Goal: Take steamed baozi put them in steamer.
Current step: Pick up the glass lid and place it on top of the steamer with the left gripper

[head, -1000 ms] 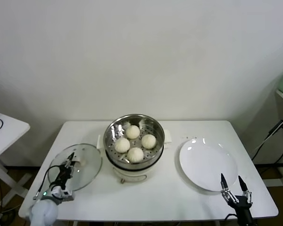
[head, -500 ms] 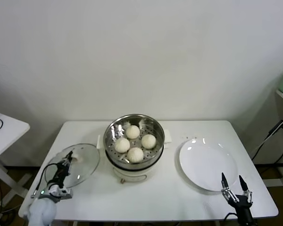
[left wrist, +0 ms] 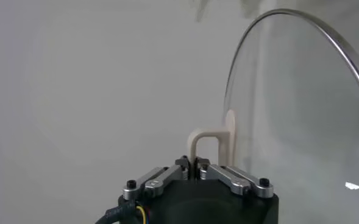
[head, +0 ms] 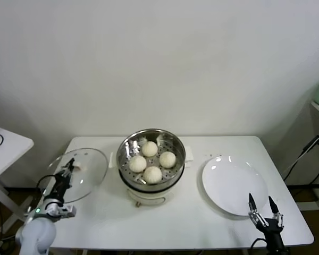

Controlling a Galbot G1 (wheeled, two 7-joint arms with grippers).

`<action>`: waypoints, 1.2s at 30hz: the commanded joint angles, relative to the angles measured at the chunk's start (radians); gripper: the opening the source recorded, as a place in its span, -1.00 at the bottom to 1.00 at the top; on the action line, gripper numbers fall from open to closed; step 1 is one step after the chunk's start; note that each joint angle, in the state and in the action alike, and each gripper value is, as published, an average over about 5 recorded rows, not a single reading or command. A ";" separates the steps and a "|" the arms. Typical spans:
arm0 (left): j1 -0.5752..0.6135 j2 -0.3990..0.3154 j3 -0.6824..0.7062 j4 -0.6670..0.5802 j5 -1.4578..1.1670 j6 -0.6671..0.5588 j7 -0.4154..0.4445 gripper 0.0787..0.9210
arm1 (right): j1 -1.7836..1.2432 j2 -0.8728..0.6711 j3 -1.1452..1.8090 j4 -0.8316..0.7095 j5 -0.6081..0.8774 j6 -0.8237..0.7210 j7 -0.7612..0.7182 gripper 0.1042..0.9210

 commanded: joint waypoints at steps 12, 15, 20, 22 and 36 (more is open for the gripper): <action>0.099 0.275 0.089 -0.449 -0.296 0.461 0.102 -0.83 | 0.006 -0.015 0.000 0.000 0.000 0.000 0.003 0.76; 0.097 0.331 0.131 -0.496 -0.323 0.528 0.123 -0.83 | 0.010 -0.016 -0.001 -0.002 -0.003 -0.003 0.003 0.76; 0.079 0.404 0.220 -0.553 -0.343 0.614 0.163 -0.83 | 0.018 -0.017 -0.005 -0.009 -0.011 -0.009 0.005 0.76; 0.067 0.417 0.257 -0.557 -0.348 0.633 0.166 -0.83 | 0.022 -0.017 -0.008 -0.014 -0.017 -0.009 0.007 0.76; -0.107 0.273 0.559 -0.452 -0.218 0.693 0.177 -0.83 | 0.017 -0.011 -0.026 -0.026 -0.065 -0.025 0.036 0.76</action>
